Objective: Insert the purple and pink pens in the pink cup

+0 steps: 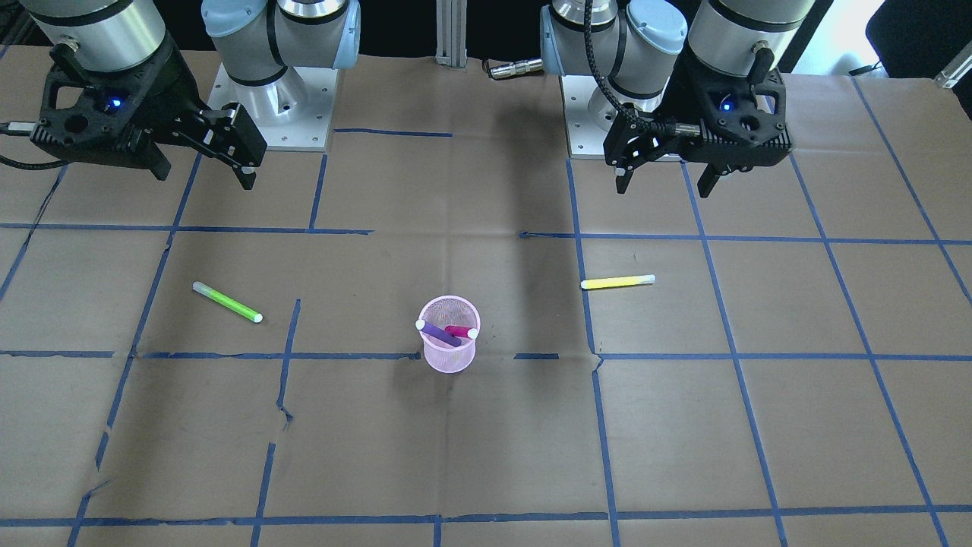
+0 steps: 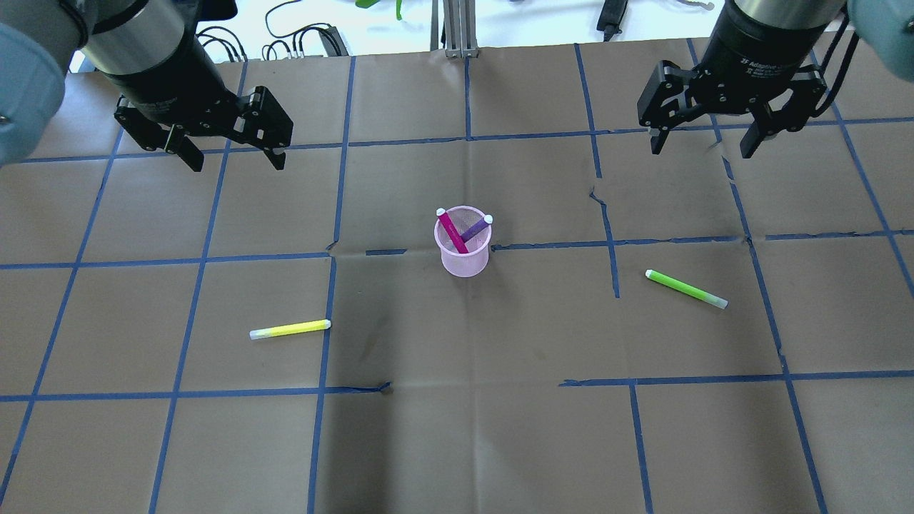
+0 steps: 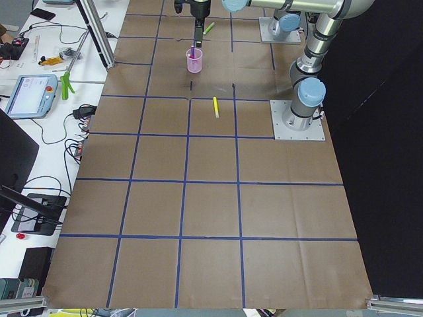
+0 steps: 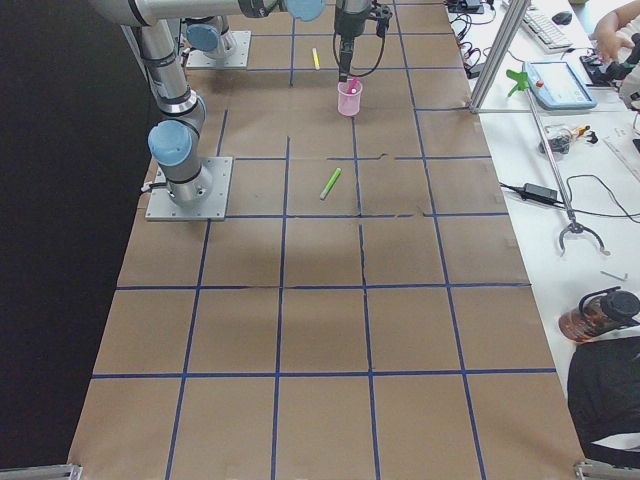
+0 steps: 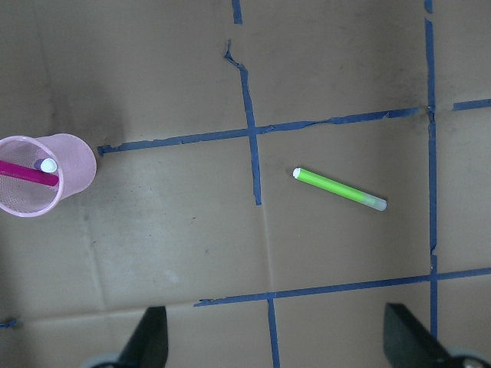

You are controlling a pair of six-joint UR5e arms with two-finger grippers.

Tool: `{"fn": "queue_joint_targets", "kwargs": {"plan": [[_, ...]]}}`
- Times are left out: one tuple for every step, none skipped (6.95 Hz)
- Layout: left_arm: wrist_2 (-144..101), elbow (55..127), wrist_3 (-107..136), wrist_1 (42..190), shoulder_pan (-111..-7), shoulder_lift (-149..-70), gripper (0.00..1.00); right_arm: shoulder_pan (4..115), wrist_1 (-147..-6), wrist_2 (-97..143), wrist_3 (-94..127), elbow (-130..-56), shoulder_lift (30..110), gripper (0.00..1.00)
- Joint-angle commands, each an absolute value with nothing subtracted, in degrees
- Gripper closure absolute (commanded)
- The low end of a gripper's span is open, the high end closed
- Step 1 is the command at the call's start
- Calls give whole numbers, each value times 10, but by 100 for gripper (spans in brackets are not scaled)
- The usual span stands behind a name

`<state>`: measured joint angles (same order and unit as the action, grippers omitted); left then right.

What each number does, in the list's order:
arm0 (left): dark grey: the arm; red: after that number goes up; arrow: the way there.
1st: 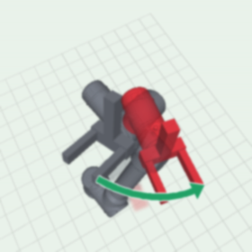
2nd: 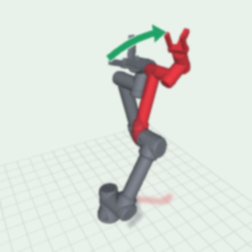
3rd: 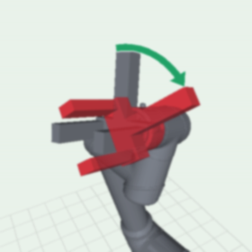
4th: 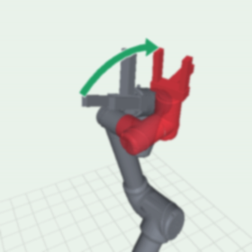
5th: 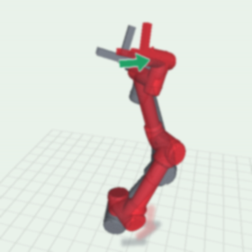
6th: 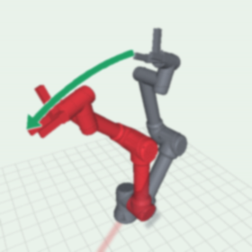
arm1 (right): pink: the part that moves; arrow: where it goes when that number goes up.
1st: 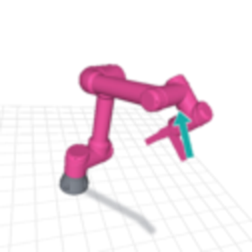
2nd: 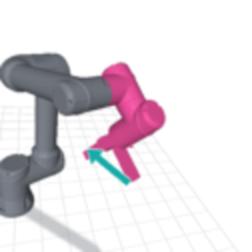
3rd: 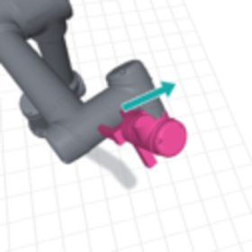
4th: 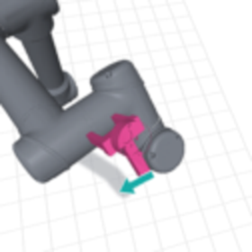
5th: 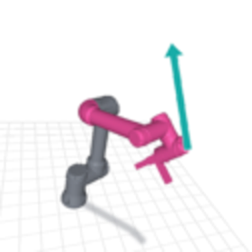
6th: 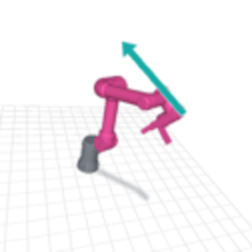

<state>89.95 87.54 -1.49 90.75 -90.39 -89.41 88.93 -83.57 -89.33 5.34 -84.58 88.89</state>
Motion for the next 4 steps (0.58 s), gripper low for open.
{"fn": "queue_joint_targets", "kwargs": {"plan": [[901, 875, -15, 908, -904, -894, 2, 889, -836, -892, 53, -846, 888, 0], [903, 875, -15, 912, -904, -891, 2, 890, -836, -893, 52, -846, 888, 0], [902, 875, -15, 912, -904, -890, 2, 889, -836, -893, 52, -845, 888, 0], [903, 876, -15, 913, -904, -889, 2, 889, -837, -893, 52, -845, 887, 0]]}}
